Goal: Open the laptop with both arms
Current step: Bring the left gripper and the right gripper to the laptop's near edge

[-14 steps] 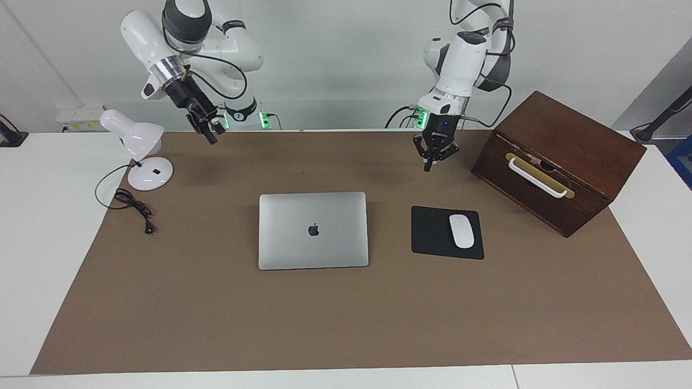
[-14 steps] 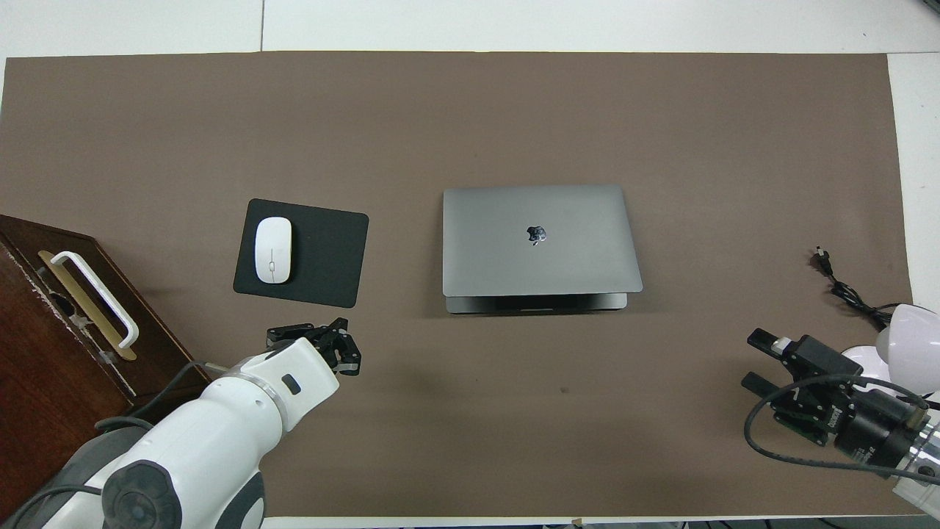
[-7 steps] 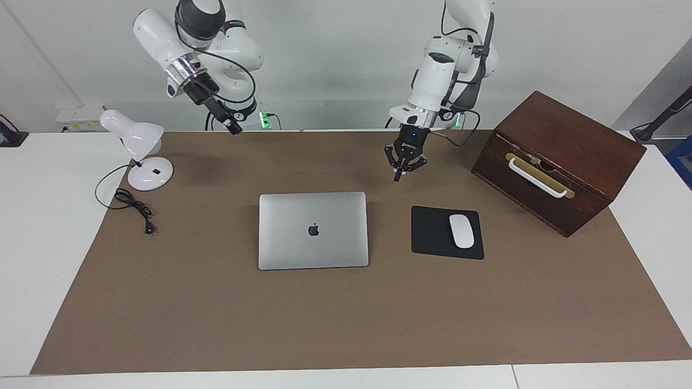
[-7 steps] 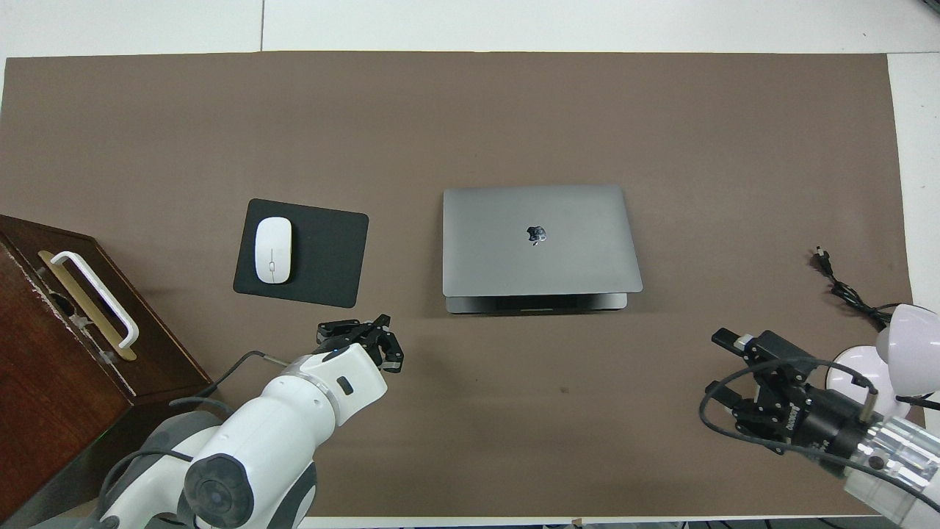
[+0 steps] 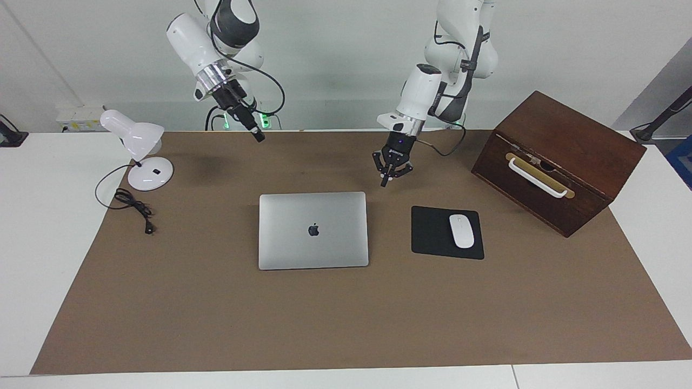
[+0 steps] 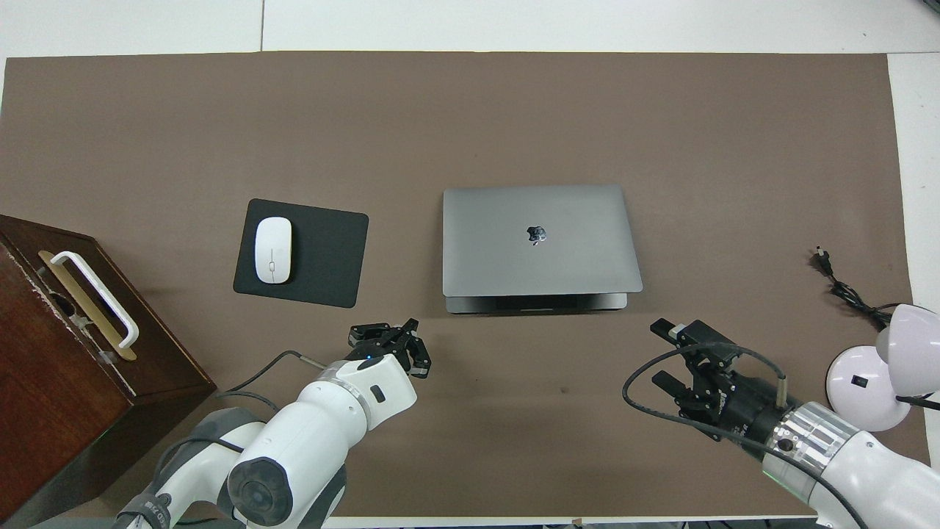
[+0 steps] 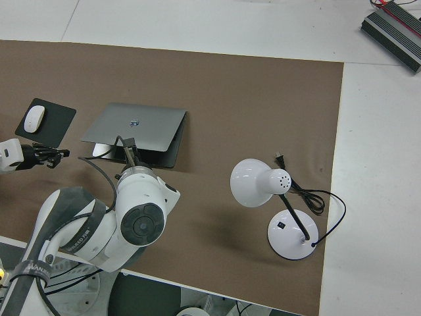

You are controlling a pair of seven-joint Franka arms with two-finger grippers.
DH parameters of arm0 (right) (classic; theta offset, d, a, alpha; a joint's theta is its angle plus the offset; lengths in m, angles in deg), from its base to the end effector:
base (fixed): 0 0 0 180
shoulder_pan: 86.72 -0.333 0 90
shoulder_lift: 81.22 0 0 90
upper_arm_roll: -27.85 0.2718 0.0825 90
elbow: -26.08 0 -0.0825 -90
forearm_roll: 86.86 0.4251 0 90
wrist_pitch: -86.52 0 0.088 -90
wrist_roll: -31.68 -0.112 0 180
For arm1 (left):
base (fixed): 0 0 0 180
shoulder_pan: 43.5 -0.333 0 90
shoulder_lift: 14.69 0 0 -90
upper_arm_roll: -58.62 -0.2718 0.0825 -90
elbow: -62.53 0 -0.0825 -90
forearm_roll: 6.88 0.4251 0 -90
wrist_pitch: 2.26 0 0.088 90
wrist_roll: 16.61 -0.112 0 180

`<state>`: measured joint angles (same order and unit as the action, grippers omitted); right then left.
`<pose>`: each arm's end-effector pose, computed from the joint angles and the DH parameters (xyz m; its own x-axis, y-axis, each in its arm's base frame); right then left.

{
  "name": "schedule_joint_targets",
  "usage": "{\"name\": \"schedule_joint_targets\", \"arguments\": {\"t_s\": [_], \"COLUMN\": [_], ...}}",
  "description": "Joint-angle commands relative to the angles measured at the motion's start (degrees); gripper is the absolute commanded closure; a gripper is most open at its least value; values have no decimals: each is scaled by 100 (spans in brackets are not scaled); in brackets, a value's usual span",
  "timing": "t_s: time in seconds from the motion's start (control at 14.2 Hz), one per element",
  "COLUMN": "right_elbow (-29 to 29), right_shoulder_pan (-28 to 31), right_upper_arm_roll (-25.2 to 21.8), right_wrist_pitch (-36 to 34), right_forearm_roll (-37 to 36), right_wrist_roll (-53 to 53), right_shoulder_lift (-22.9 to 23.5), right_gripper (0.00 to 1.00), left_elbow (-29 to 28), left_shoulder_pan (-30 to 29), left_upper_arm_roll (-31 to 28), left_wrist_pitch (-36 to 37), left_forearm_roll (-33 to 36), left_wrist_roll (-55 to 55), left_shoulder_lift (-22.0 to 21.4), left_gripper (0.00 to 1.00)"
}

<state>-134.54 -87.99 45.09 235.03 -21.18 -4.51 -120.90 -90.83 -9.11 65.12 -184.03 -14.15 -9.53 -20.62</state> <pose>0.4109 0.0999 0.3728 0.4516 -0.8511 -0.2676 -0.7398 -0.1896 -0.6456 0.3769 -0.3095 0.2546 0.7629 -0.3407 0.5494 -0.4783 -0.8692 0.1251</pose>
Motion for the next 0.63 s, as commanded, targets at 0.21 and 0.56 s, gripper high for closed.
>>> {"name": "schedule_joint_targets", "arguments": {"t_s": [0.21,0.56], "right_elbow": [30,119], "right_shoulder_pan": [-716,-743], "right_upper_arm_roll": [34,34], "right_wrist_pitch": [1267,1391], "right_forearm_roll": [1312,2177], "right_wrist_roll": [996,1992], "right_shoulder_lift": [829,1102], "right_gripper": [0,0], "left_elbow": [218,289], "left_shoulder_pan": [376,376], "left_upper_arm_roll": [-79,-79], "left_wrist_pitch": [-263,-386], "left_forearm_roll": [-56,-47], "left_wrist_roll": [-198,-549], "left_shoulder_lift": [215,451], "left_gripper": [100,100]}}
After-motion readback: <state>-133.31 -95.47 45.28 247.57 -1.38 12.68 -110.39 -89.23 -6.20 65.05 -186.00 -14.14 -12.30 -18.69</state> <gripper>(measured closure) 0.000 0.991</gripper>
